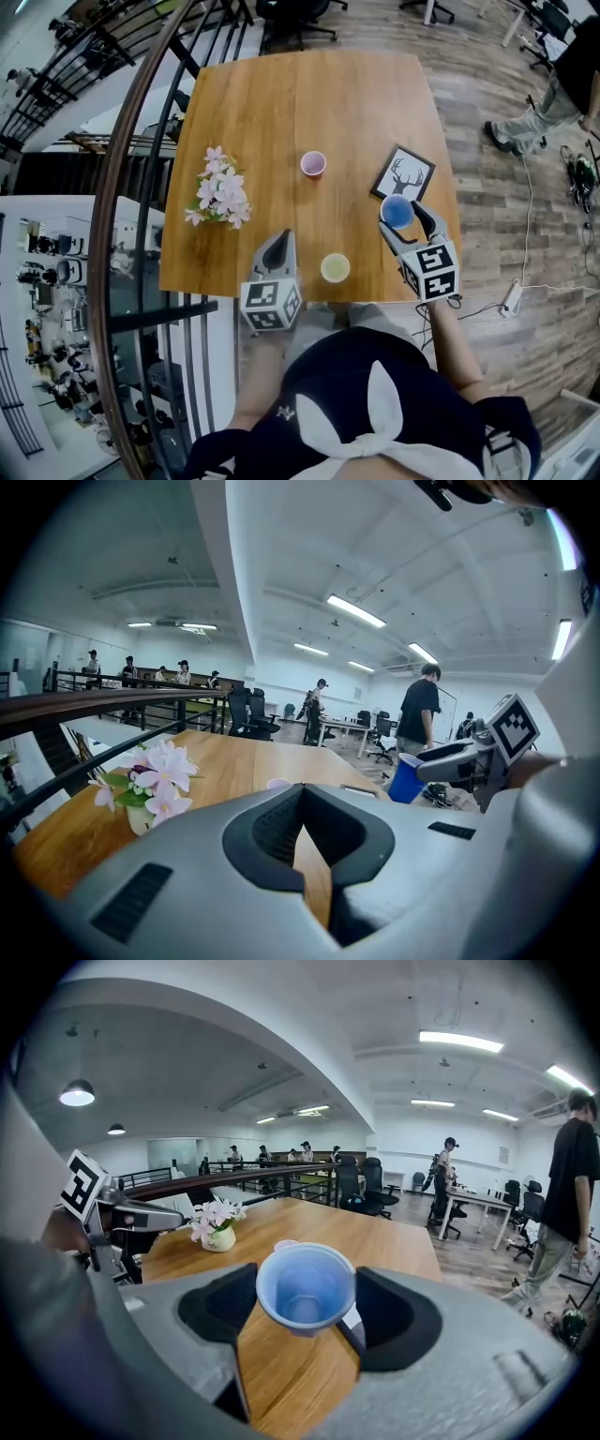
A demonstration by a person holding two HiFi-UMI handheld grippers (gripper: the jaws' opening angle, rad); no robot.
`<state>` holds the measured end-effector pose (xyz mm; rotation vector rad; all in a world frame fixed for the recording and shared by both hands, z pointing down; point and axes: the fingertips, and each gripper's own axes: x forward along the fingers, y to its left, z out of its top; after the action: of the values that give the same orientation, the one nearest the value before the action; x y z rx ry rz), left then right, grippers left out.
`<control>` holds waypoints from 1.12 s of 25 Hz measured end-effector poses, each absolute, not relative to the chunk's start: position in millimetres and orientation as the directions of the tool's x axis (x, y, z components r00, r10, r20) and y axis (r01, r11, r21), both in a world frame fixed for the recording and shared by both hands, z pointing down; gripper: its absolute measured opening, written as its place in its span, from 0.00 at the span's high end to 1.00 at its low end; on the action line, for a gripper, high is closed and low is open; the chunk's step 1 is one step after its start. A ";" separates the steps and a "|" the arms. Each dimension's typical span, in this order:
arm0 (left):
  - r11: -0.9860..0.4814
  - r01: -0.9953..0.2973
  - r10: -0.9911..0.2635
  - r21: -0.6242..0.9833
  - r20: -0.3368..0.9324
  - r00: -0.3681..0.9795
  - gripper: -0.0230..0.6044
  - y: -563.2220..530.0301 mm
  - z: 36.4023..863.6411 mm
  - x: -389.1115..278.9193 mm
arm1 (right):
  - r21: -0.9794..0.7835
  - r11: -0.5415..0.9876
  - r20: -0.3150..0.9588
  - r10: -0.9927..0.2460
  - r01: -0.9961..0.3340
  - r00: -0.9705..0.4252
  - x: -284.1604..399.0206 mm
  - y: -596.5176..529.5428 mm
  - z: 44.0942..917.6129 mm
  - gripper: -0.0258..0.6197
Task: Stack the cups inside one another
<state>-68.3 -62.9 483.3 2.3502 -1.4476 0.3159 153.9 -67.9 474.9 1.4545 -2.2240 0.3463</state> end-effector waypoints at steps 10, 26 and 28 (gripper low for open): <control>-0.372 -0.907 -0.826 0.198 0.375 0.421 0.94 -62.2 488.3 -76.9 | 0.037 0.486 0.500 -0.766 -0.873 -0.405 123.0 -83.0 477.2 0.45; -0.312 -0.928 -0.848 0.202 0.380 0.368 0.94 -72.6 490.2 -98.3 | 0.050 0.597 0.477 -0.719 -0.801 -0.506 70.0 -122.6 467.9 0.45; -0.307 -0.930 -0.850 0.202 0.382 0.363 0.94 -74.1 490.8 -99.9 | 0.050 0.607 0.472 -0.714 -0.793 -0.516 64.1 -128.3 465.5 0.45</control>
<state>-99.9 -74.1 490.8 2.2456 -1.5538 0.2853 64.1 -128.3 465.5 1.1975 -2.3850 0.2372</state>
